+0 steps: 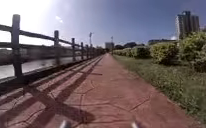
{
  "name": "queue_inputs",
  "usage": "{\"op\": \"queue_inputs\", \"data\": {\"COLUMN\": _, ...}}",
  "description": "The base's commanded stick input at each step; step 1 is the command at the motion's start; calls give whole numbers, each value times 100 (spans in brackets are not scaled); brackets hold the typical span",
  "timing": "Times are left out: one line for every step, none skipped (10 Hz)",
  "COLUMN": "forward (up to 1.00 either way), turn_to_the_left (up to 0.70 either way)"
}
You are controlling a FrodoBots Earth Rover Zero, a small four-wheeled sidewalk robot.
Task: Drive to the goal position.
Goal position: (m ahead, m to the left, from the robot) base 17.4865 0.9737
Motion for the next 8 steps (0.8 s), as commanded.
{"op": "queue_inputs", "data": {"forward": 50, "turn_to_the_left": 0}}
{"op": "queue_inputs", "data": {"forward": 50, "turn_to_the_left": 0}}
{"op": "queue_inputs", "data": {"forward": 50, "turn_to_the_left": 0}}
{"op": "queue_inputs", "data": {"forward": 50, "turn_to_the_left": 0}}
{"op": "queue_inputs", "data": {"forward": 50, "turn_to_the_left": 0}}
{"op": "queue_inputs", "data": {"forward": 50, "turn_to_the_left": 0}}
{"op": "queue_inputs", "data": {"forward": 50, "turn_to_the_left": 0}}
{"op": "queue_inputs", "data": {"forward": 50, "turn_to_the_left": 0}}
